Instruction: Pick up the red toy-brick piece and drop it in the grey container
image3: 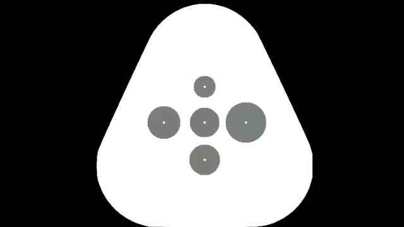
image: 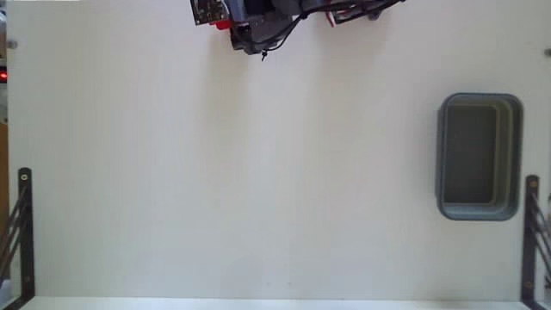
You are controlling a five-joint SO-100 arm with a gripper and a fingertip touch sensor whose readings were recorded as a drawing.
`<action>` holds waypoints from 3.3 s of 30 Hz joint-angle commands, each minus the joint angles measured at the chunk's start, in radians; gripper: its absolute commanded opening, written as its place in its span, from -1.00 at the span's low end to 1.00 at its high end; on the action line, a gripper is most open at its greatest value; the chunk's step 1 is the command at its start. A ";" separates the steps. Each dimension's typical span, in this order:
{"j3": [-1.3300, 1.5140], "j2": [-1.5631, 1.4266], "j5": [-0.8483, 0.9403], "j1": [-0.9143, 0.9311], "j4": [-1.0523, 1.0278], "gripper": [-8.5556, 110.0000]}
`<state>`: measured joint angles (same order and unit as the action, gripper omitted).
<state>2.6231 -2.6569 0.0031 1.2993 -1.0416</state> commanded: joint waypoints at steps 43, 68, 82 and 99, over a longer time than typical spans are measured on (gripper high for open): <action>-0.734 0.224 -0.003 0.024 -0.452 -0.04; -0.843 0.287 -0.003 -0.038 -0.497 -0.04; -0.935 0.397 -0.003 -0.319 -0.481 -0.04; -1.104 0.596 -0.003 -0.831 -0.450 -0.04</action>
<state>1.5815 -2.0601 0.0031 0.5369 -1.5263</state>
